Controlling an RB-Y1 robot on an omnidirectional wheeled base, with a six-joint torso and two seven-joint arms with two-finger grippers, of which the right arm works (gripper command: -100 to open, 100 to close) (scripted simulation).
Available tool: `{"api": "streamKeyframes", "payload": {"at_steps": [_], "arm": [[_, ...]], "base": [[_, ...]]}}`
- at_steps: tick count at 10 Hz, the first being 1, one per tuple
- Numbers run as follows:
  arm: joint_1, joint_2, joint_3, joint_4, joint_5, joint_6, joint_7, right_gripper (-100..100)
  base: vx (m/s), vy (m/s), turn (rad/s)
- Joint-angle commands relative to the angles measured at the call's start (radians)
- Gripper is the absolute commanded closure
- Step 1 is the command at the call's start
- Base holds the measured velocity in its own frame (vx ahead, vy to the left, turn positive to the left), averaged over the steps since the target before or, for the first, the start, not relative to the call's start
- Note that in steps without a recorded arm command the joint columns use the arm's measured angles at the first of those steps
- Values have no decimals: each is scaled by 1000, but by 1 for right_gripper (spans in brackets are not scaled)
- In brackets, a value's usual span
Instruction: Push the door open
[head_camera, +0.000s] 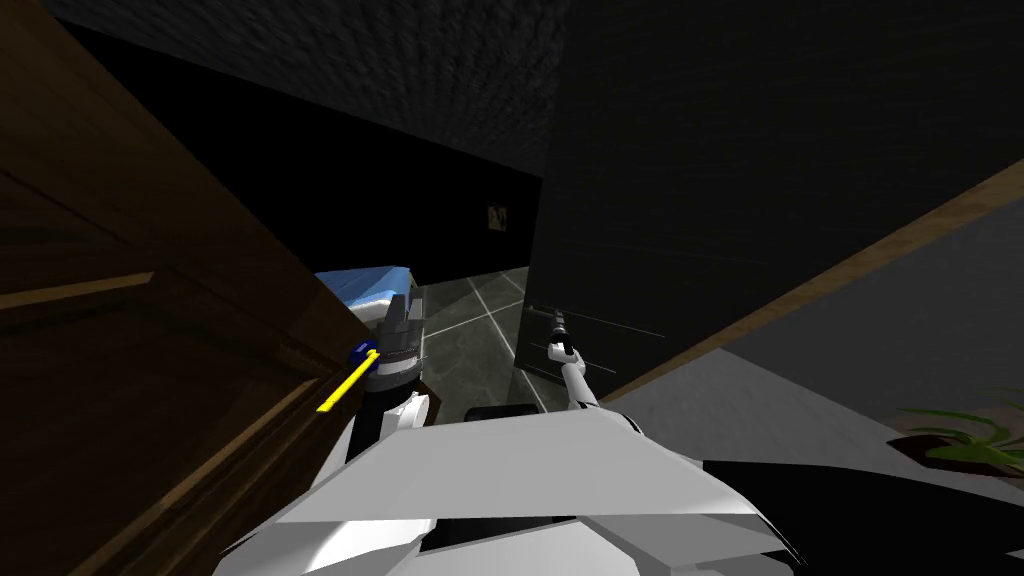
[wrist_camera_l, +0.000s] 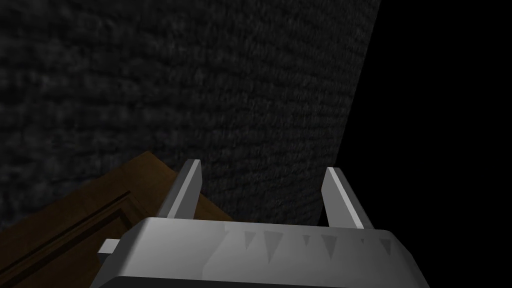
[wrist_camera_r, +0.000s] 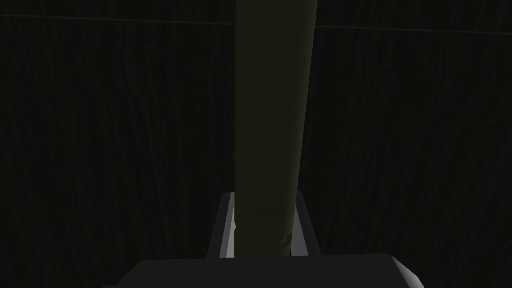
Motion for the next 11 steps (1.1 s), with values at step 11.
{"api": "streamKeyframes", "payload": {"at_steps": [11], "arm": [[-65, 5, -9, 83, -75, -40, 85, 100]], "base": [[94, 22, -133]]}}
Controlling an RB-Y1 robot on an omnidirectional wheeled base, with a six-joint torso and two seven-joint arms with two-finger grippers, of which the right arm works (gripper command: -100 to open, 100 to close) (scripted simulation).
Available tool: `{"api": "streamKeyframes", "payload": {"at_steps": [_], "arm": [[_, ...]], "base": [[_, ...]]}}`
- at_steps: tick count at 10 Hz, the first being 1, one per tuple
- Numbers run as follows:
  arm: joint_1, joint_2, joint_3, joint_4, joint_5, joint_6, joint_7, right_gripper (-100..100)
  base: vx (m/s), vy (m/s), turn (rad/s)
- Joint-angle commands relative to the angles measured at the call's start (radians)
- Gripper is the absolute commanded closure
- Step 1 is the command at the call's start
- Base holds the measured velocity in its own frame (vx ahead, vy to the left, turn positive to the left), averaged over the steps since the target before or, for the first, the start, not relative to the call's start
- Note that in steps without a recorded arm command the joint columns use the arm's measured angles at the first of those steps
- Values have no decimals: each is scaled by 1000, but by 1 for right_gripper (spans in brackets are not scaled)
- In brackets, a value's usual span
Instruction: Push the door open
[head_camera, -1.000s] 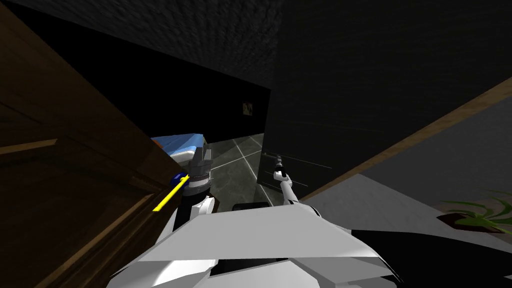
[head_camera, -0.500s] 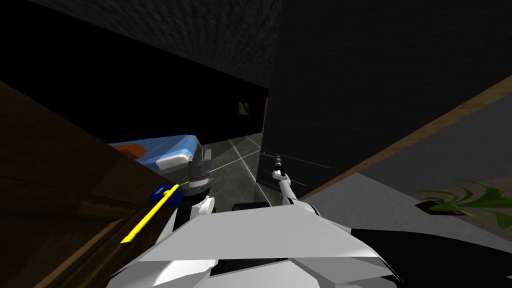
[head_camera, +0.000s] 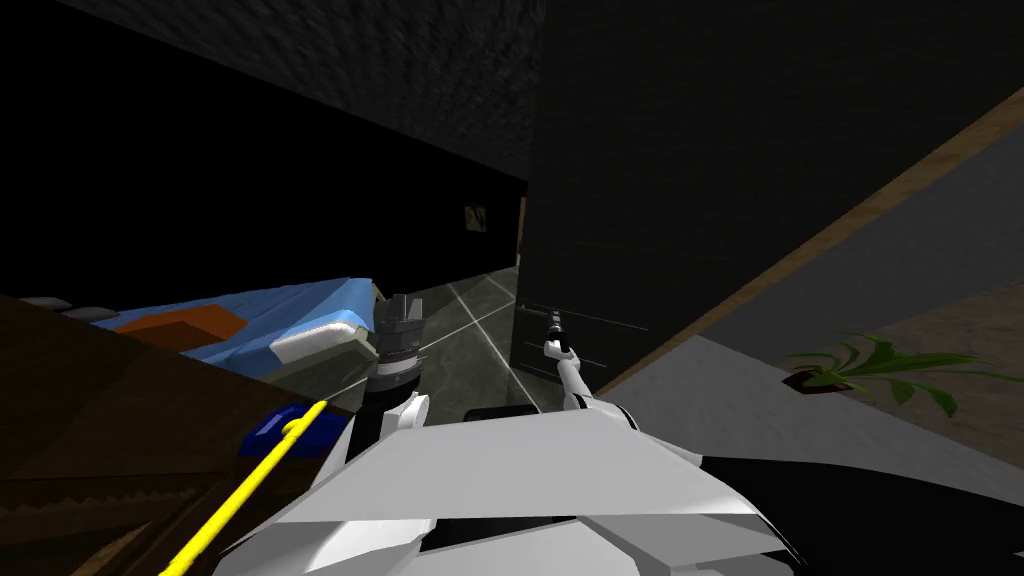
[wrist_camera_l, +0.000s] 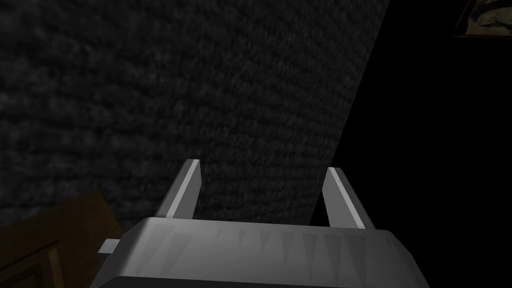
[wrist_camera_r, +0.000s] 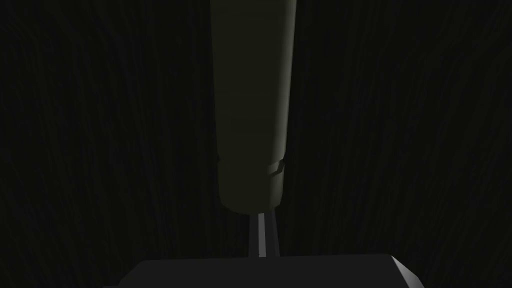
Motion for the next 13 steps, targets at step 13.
{"api": "streamKeyframes", "payload": {"at_steps": [13], "arm": [[-79, -36, 176, 130, -35, -40, -26, -100]], "base": [[-13, -11, -240]]}}
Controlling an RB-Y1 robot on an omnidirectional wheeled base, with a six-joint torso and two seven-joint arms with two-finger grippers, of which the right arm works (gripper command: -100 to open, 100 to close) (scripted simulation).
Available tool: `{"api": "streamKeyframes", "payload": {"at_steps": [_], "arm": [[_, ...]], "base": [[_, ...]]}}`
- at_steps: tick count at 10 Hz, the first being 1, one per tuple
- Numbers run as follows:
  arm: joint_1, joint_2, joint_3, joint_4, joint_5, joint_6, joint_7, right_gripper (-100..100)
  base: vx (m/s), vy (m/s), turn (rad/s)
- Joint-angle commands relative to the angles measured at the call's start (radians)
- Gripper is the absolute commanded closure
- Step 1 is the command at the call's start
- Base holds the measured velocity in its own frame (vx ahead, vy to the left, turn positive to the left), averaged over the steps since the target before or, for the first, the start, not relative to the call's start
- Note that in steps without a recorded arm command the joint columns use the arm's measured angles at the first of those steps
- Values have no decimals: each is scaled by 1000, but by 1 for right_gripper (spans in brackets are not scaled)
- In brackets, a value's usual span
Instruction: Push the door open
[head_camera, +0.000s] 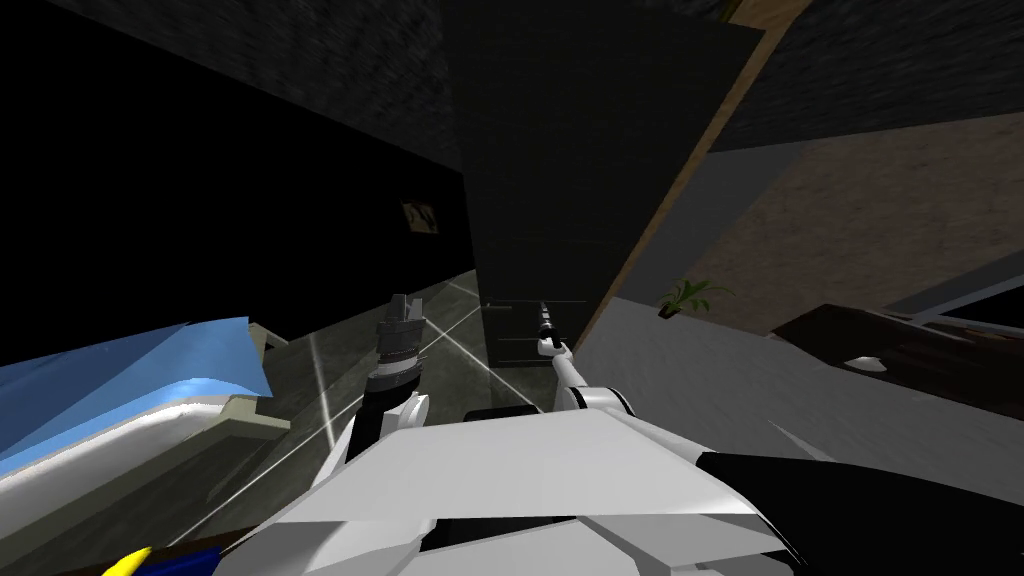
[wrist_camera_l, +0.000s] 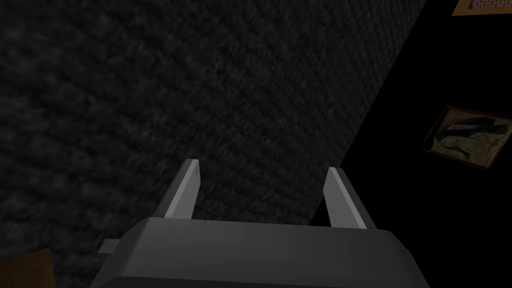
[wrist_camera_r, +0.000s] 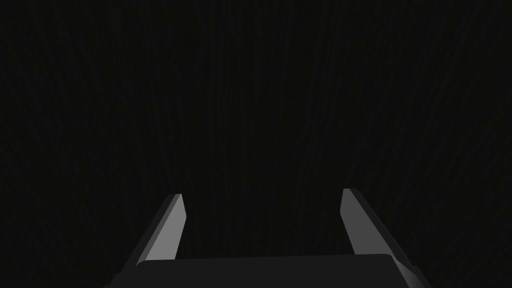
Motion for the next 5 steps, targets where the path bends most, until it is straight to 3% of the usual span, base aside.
{"api": "streamKeyframes", "payload": {"at_steps": [1, 3, 4, 5], "arm": [[-18, 21, 21, 19, -5, -4, 4, -100], [-23, 31, 34, 48, -8, -7, 2, -100], [-23, 31, 34, 29, -8, -7, 2, -100], [-33, 52, 55, 44, -12, -11, -1, -100]], "base": [[-40, 83, -186], [-91, 128, -132], [-15, 41, 0], [-66, 113, -137]]}}
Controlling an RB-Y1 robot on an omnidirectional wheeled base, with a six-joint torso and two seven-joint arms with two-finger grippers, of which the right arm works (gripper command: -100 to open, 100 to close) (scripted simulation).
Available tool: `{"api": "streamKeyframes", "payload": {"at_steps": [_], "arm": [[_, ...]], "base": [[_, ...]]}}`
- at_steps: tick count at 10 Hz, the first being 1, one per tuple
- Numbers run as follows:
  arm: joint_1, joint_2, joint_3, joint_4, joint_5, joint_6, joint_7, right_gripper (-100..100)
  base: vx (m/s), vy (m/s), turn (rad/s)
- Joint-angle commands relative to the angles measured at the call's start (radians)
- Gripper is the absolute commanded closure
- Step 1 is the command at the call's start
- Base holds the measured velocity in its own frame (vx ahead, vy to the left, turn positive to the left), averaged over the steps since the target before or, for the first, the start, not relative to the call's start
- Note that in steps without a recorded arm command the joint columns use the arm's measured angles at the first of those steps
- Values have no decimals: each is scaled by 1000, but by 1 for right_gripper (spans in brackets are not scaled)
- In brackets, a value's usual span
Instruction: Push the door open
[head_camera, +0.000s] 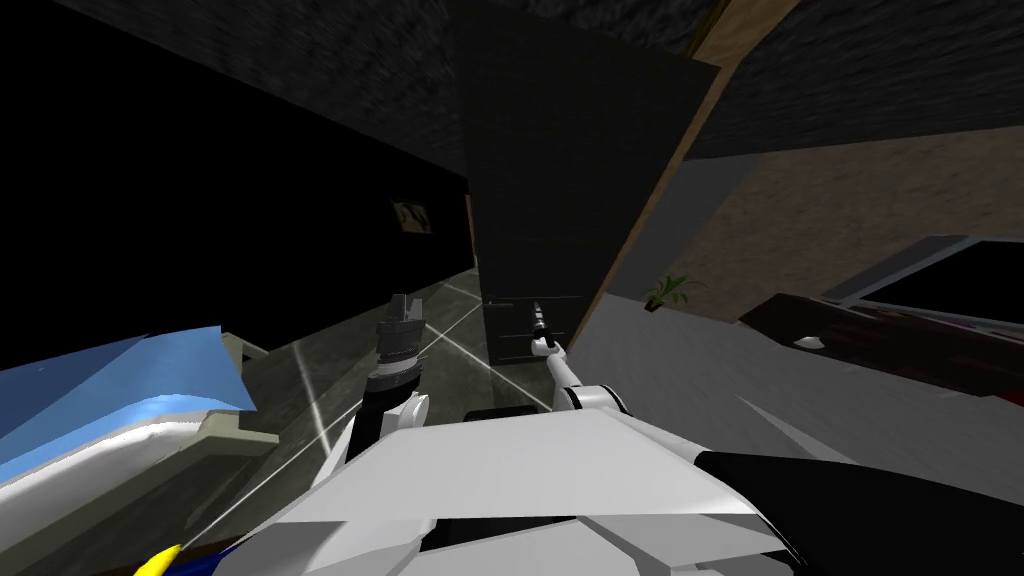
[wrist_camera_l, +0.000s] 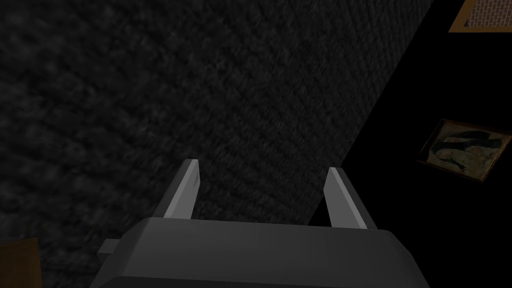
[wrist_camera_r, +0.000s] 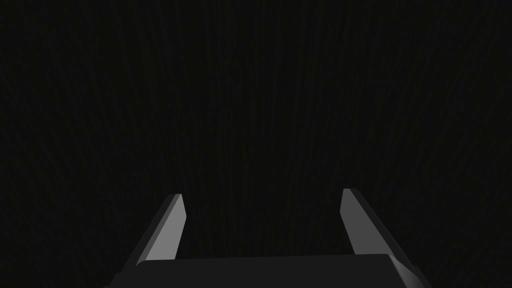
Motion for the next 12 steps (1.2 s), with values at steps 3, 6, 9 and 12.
{"api": "streamKeyframes", "payload": {"at_steps": [3, 6, 9, 12], "arm": [[-22, 30, 21, 44, -6, -22, -1, -100], [-26, 44, 31, 51, -8, -24, -2, -100], [-29, 53, 36, 54, -8, -25, -3, -100], [-34, 55, 36, 64, -9, -29, -4, -100]], "base": [[-85, 143, -39], [-85, 165, 18], [-85, 171, 24], [-66, 147, 28]]}}
